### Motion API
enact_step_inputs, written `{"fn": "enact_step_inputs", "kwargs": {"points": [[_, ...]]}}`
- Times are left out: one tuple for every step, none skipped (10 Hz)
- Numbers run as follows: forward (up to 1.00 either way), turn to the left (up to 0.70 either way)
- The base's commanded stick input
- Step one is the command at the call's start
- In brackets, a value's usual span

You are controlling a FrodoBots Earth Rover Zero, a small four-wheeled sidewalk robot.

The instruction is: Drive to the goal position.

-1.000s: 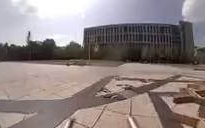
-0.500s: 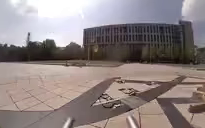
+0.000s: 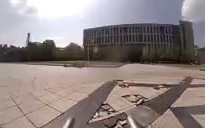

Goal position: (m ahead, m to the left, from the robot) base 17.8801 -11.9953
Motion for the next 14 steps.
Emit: {"fn": "enact_step_inputs", "kwargs": {"points": [[0.7, 0.05], [0.7, 0.05], [0.7, 0.05], [0.7, 0.05], [0.7, 0.05], [0.7, 0.05], [0.7, 0.05], [0.7, 0.05], [0.7, 0.05], [0.7, 0.05], [0.7, 0.05], [0.7, 0.05], [0.7, 0.05], [0.7, 0.05]]}}
